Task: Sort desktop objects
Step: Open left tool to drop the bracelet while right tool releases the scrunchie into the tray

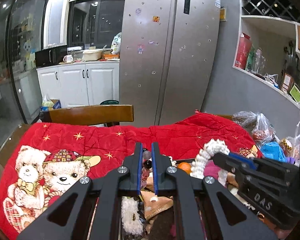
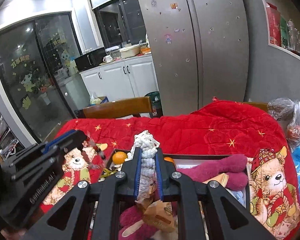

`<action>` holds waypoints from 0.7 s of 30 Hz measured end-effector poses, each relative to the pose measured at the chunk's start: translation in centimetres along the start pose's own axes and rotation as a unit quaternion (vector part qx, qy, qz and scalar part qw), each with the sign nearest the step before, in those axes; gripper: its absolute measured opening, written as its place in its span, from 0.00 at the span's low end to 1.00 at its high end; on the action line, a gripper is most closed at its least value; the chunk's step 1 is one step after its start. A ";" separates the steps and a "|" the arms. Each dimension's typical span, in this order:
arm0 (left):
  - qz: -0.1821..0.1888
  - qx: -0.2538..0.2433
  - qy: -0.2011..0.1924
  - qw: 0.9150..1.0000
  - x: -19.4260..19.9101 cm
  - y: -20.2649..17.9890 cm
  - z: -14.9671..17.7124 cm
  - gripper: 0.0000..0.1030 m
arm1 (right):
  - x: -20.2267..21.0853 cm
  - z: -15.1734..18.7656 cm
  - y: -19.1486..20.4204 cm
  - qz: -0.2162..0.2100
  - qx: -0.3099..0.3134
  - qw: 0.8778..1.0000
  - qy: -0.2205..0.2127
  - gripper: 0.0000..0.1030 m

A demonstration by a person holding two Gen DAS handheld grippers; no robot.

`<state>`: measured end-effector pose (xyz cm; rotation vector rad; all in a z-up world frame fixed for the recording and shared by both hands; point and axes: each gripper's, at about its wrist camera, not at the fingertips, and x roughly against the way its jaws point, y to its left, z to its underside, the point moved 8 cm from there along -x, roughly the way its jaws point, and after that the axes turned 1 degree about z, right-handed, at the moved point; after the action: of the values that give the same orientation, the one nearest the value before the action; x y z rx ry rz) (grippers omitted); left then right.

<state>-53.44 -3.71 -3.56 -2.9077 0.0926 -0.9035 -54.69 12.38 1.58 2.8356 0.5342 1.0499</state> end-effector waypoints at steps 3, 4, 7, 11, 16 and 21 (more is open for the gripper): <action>-0.003 -0.007 0.005 1.000 -0.9 0.4 0.5 0.09 | -1.1 0.8 0.0 -0.008 0.003 1.000 0.006 0.13; 0.000 -0.009 0.011 1.000 -1.3 0.4 0.7 0.09 | -1.8 0.9 -0.2 0.005 0.007 1.000 0.014 0.13; 0.003 -0.015 0.022 1.000 -2.3 0.5 1.3 0.09 | -2.6 0.9 -0.4 0.011 0.016 1.000 0.017 0.13; -0.002 -0.023 0.030 0.999 -3.2 0.3 2.0 0.09 | -3.5 0.8 -0.7 0.014 0.018 1.000 0.022 0.13; -0.004 -0.032 0.031 0.999 -3.4 0.1 2.1 0.09 | -4.8 1.3 -0.7 0.011 0.017 0.999 0.036 0.13; -0.004 -0.038 0.034 0.999 -3.5 -0.3 2.2 0.09 | -5.6 1.9 -0.6 0.008 0.020 0.999 0.049 0.13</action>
<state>-55.06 -2.92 -7.32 -2.9493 0.1226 -1.0230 -57.57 11.13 -3.46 2.8395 0.5479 1.1996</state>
